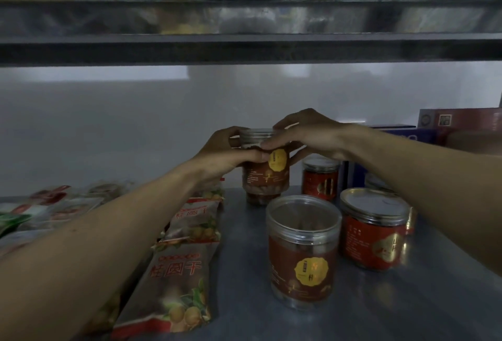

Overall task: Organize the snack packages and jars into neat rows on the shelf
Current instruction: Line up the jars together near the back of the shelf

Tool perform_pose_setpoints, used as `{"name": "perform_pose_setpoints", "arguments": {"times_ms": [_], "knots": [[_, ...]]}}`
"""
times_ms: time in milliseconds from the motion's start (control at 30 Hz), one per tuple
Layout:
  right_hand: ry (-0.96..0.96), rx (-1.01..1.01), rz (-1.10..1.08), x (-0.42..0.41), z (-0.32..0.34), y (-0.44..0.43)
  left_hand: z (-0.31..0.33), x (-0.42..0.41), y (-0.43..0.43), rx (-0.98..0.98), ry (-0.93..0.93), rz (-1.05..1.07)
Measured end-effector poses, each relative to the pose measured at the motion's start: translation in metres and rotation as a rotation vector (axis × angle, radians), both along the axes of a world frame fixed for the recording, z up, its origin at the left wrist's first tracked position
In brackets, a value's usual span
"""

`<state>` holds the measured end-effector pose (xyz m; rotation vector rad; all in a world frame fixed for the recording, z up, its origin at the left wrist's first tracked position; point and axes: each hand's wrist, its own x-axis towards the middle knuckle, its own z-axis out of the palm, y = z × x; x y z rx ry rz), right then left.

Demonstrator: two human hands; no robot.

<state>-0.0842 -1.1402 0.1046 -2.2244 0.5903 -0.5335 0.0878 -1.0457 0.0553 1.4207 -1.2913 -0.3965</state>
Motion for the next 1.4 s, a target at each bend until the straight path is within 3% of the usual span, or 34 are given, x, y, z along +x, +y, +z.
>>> {"name": "perform_pose_setpoints", "arguments": {"times_ms": [233, 533, 1067, 1400], "knots": [[-0.056, -0.022, -0.128, 0.001, -0.01, 0.006, -0.006, -0.006, 0.006, 0.045, -0.101, 0.062], [0.274, 0.028, 0.028, 0.001, -0.02, 0.011, -0.023, 0.001, 0.009, 0.135, -0.199, 0.107], [0.205, -0.021, -0.072, 0.003, -0.041, 0.002, -0.045, -0.002, 0.003, 0.22, -0.187, 0.072], [0.29, -0.091, -0.071, 0.001, -0.039, -0.001, -0.046, -0.002, 0.005, 0.229, -0.193, 0.042]]}}
